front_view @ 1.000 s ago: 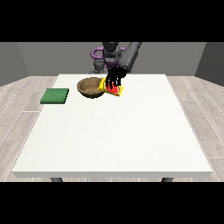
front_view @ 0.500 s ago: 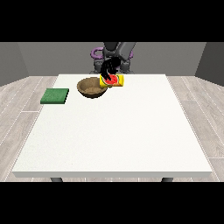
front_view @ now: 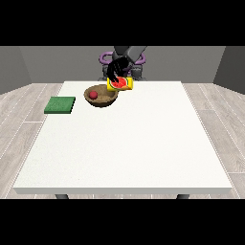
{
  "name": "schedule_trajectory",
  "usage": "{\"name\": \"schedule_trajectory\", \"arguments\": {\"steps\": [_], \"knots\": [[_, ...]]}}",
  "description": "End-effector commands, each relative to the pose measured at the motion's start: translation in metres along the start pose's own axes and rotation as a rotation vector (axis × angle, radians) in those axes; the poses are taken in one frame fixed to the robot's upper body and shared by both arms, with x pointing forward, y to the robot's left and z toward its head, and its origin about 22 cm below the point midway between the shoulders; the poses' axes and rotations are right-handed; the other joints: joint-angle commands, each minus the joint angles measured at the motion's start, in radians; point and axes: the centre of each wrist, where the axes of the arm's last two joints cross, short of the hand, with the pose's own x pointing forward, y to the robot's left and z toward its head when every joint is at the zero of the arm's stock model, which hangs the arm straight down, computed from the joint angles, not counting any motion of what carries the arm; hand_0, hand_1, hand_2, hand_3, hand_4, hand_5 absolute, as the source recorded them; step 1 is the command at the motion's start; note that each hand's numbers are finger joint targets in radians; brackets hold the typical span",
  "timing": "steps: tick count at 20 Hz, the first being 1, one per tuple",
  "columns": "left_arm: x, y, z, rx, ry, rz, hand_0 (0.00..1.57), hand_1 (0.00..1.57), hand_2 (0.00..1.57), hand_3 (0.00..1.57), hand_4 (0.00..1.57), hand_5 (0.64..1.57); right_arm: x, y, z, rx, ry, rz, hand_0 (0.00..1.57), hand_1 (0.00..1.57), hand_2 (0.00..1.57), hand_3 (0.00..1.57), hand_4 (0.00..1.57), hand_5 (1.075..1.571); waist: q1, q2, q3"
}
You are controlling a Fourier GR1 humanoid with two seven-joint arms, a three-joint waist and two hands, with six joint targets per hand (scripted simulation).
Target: Pick the cup and pour the ball into the bowl, then pick the bowl and place it on the pad
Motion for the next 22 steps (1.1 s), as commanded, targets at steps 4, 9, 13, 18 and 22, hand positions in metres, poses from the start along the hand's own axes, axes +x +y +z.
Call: {"name": "schedule_trajectory", "arguments": {"steps": [4,9,13,18,22], "knots": [[-0.055,-0.019,0.013,0.042,0.350,0.469,1.11,1.11,1.47,1.48,0.95,1.548,-0.005,-0.010,0.023,-0.020,0.056,0.020,0.00,0.00,0.00,0.00,0.38,1.566,0.020,-0.061,-0.0038],[-0.088,-0.058,0.062,0.147,0.563,0.706,1.15,1.15,1.57,1.57,0.82,1.570,-0.009,-0.005,0.039,0.011,0.025,-0.009,0.00,0.00,0.00,0.00,0.39,1.565,0.015,0.014,-0.0074],[-0.089,-0.088,0.116,0.182,0.627,0.829,1.52,1.52,1.57,1.57,1.20,1.567,0.012,0.014,0.040,0.043,-0.056,0.000,0.00,0.00,0.00,0.00,0.39,1.565,-0.003,0.070,-0.0083],[-0.088,-0.074,0.113,0.343,0.693,1.176,1.50,1.50,1.57,1.57,1.47,1.461,0.017,0.018,0.044,0.028,-0.080,-0.006,0.00,0.00,0.00,0.00,0.42,1.565,0.046,0.077,-0.0157],[-0.070,-0.052,0.092,0.425,0.757,1.621,1.37,1.37,1.57,1.57,0.86,1.564,0.005,0.022,0.049,0.004,-0.051,-0.032,0.00,0.00,0.00,0.00,0.46,1.566,0.059,0.087,-0.0255]]}}
